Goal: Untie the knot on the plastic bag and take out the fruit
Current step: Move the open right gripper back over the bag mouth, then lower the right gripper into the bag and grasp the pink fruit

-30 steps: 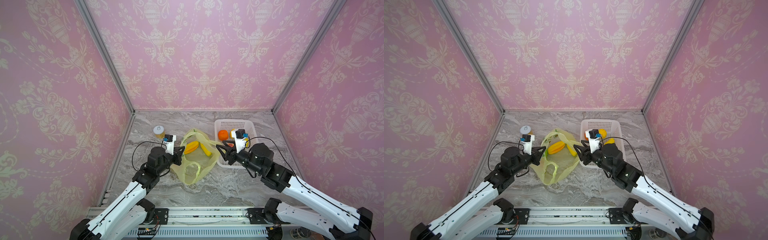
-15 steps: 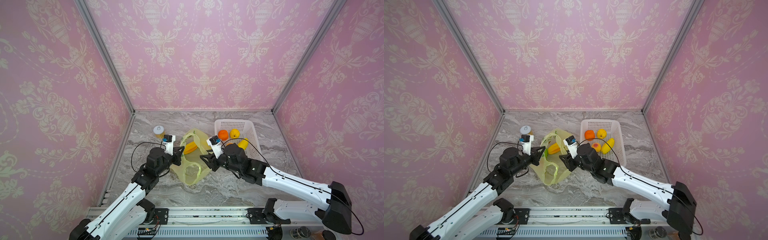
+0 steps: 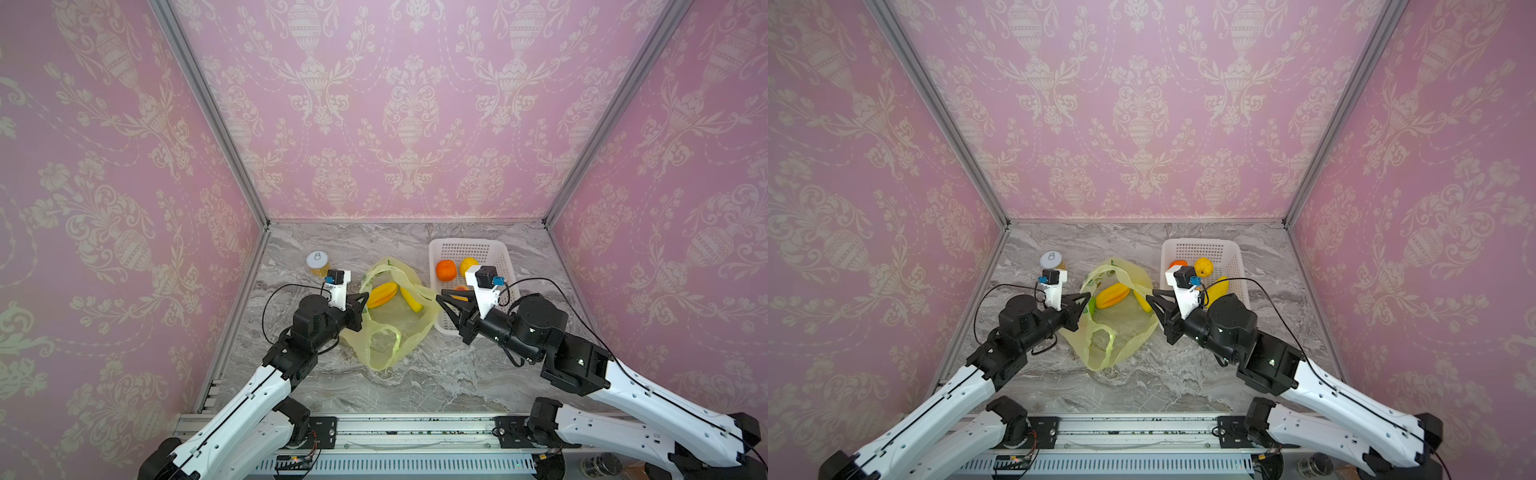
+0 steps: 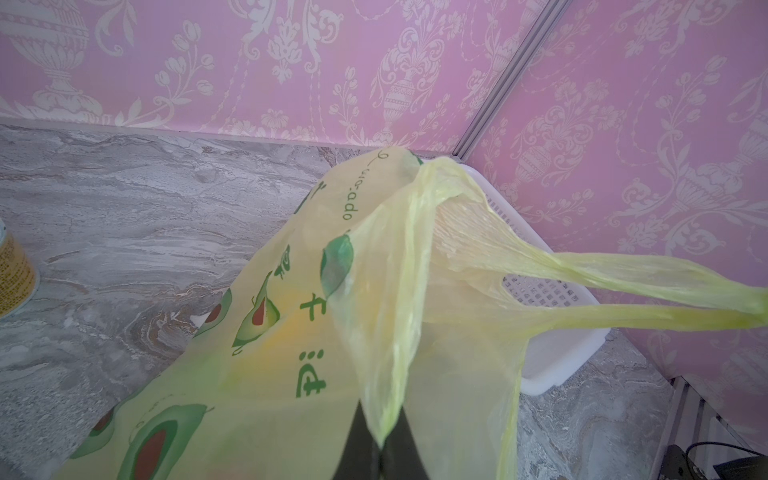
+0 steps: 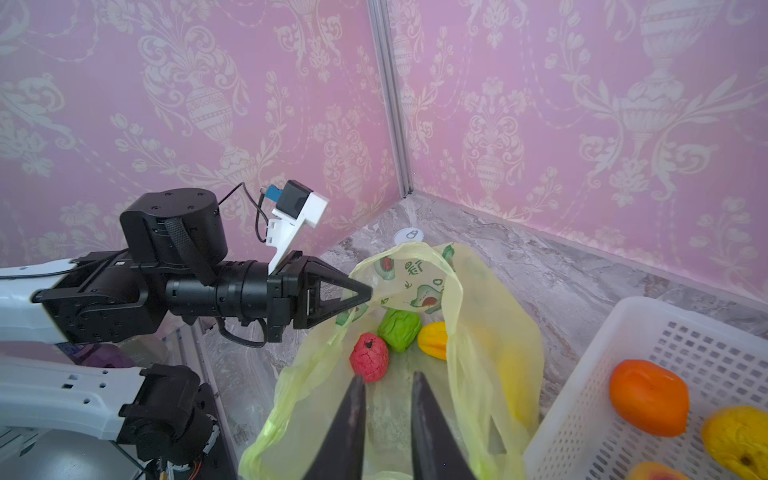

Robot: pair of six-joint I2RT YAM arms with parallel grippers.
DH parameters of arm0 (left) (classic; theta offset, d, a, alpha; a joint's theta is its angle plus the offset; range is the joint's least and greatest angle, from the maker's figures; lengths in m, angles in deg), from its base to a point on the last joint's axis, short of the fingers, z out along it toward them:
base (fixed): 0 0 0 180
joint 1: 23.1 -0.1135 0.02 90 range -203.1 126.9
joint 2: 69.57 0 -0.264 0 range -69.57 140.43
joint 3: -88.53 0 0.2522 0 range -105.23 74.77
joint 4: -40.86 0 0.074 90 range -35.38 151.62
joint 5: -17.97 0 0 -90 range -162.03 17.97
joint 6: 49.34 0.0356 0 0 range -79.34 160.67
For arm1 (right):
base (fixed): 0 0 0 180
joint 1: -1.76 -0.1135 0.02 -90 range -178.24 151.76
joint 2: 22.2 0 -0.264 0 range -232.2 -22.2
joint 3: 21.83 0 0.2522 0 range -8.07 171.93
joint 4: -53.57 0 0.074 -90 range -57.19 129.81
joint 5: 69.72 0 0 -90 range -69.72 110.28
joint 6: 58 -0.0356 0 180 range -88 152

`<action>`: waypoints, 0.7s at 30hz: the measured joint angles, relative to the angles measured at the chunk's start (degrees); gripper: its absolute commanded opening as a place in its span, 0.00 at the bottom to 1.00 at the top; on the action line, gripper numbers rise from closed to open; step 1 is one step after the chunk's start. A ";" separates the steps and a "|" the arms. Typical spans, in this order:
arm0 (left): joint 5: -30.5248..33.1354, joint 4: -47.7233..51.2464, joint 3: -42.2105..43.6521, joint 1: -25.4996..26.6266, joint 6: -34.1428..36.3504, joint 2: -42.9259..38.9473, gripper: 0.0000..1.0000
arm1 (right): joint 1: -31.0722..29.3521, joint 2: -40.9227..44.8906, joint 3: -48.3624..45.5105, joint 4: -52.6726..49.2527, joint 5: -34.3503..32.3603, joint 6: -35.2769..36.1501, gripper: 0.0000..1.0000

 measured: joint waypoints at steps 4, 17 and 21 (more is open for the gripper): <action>0.00 0.00 0.00 0.00 0.00 0.02 0.02 | -2.84 -12.35 1.36 3.76 2.01 -0.72 0.16; 0.00 0.00 0.00 0.00 0.00 -0.33 0.02 | -2.51 -40.26 1.97 14.60 1.88 -11.93 0.17; 0.00 -0.02 0.00 0.00 0.00 -0.33 0.02 | -0.46 -45.64 3.04 18.14 3.13 -15.50 0.23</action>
